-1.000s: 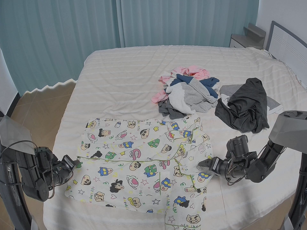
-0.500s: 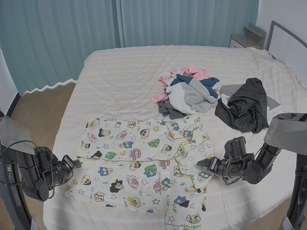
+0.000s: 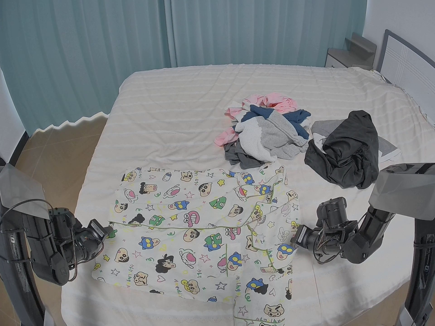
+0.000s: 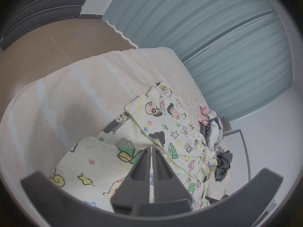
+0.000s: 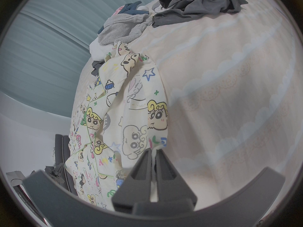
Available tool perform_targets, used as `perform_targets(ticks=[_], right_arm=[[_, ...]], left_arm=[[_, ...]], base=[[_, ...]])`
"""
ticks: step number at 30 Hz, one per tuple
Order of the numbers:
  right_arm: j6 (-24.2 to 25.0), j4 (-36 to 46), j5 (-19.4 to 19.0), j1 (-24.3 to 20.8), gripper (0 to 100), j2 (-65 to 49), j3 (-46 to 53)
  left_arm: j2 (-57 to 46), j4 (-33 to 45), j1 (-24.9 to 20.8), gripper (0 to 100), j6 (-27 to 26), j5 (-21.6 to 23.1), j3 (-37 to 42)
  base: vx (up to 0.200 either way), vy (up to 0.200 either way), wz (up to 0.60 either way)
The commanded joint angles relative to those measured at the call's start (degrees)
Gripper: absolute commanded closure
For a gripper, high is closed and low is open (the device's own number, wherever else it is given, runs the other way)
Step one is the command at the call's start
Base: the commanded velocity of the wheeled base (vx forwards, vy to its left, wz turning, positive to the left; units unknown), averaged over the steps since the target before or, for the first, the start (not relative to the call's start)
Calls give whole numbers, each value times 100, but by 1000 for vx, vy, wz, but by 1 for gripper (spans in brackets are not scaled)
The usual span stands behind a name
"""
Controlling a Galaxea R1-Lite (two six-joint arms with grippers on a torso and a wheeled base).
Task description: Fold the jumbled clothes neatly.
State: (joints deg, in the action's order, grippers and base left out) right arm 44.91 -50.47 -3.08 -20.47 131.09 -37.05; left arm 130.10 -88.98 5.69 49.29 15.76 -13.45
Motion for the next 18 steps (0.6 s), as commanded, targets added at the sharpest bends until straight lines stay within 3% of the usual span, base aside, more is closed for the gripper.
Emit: perform_targets(ticks=[1,18], right_arm=[[9,-7,10,34,100,-22,31],[-114,-7,141,421,100,-294,-48]], left_arm=[[7,-102,2,100,2,6,0],[7,-102,2,100,2,-3,9]], base=[[0,0,0],[0,0,0]])
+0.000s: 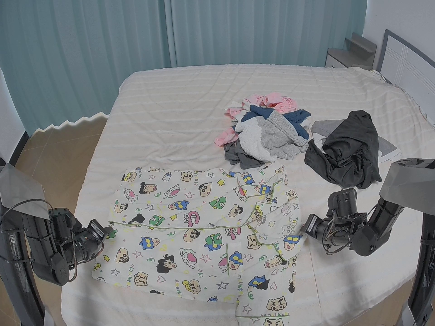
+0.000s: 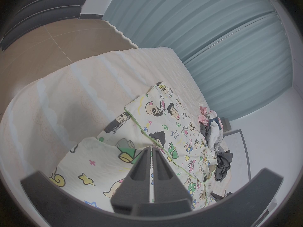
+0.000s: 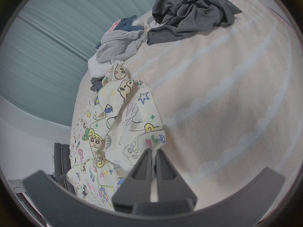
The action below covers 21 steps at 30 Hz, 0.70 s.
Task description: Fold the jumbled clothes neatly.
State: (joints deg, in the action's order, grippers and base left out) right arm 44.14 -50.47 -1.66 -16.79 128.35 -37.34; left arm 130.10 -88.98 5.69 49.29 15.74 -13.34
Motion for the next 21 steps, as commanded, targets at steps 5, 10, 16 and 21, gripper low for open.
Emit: perform_targets(ticks=[5,10,16,21], right_arm=[[-275,-121,-10,246,100,-21,-63],[-380,-165,-10,422,100,-3,-89],[-406,-165,-1,457,100,32,-72],[-415,-165,-10,492,100,23,-80]], left_arm=[[7,-102,2,100,2,-1,-2],[7,-102,2,100,2,8,-2],[7,-102,2,100,2,-1,-2],[7,-102,2,100,2,-1,-2]], base=[[0,0,0],[0,0,0],[0,0,0],[0,0,0]])
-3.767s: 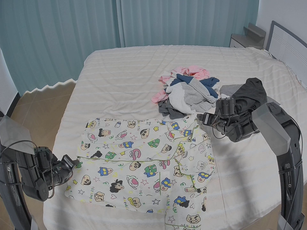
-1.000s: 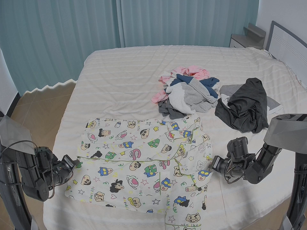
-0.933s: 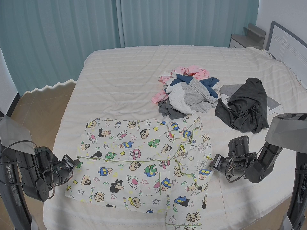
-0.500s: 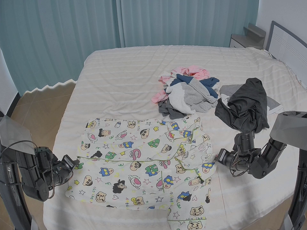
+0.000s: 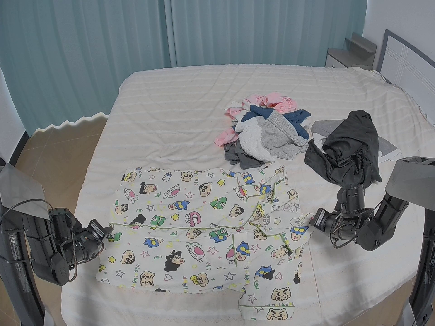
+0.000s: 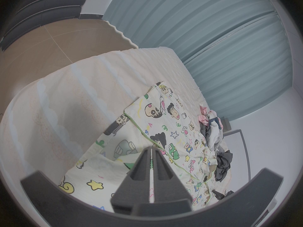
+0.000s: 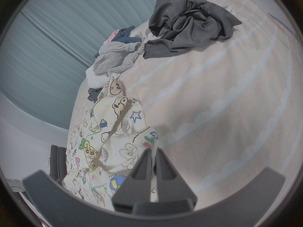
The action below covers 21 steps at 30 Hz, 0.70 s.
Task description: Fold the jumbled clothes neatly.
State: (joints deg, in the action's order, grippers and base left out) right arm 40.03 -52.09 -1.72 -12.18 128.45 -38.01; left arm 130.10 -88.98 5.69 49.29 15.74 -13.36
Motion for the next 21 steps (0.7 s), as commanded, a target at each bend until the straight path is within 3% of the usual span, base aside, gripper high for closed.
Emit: perform_targets(ticks=[1,3,4,15,21], right_arm=[[-4,6,5,58,100,4,-13],[-4,6,-4,66,100,4,-22],[-22,6,-4,93,0,-4,-31],[4,-12,-13,128,0,-330,303],[207,-12,-39,-364,0,-1024,1085]], left_arm=[[7,-102,2,100,2,-1,0],[7,-102,2,100,2,-1,0],[7,-102,2,100,2,-1,0],[-222,-102,11,100,20,-71,-35],[-468,-102,-7,100,28,-62,132]], base=[[0,0,0],[0,0,0],[0,0,0],[0,0,0],[0,0,0]])
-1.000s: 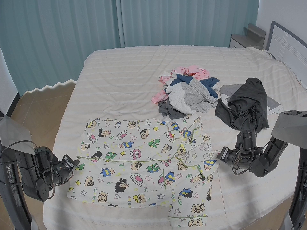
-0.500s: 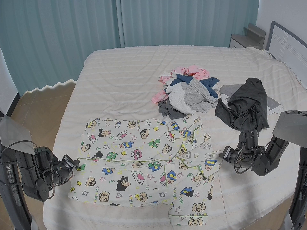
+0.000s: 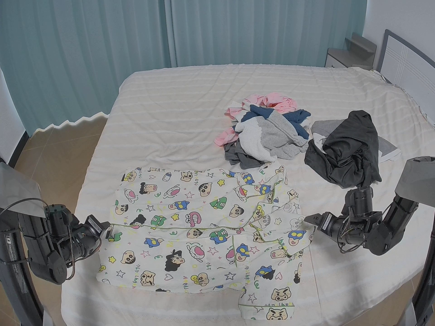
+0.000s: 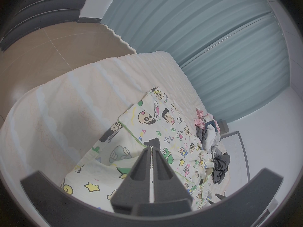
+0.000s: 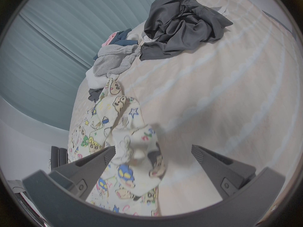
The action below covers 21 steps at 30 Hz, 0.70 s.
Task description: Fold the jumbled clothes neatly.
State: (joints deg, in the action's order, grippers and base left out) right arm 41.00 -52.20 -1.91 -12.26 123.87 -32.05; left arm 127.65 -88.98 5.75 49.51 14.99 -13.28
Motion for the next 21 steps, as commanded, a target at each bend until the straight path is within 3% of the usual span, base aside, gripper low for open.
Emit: perform_targets(ticks=[1,3,8,12,21], right_arm=[[128,-1,-20,-479,0,-645,603],[145,-1,-20,-681,0,-741,788],[172,-9,-2,-1112,0,-847,1148],[611,-36,-2,-1428,0,-847,1333],[831,-519,16,-1718,0,-777,1816]], left_arm=[[-214,-102,-22,100,-2,3,115],[-223,-102,-22,100,6,3,123],[-223,-102,-22,100,42,-84,123],[-232,-102,-83,100,253,-295,106],[-399,-102,-136,100,376,-304,255]], base=[[0,0,0],[0,0,0],[-200,0,0],[-200,0,0],[-200,0,0]])
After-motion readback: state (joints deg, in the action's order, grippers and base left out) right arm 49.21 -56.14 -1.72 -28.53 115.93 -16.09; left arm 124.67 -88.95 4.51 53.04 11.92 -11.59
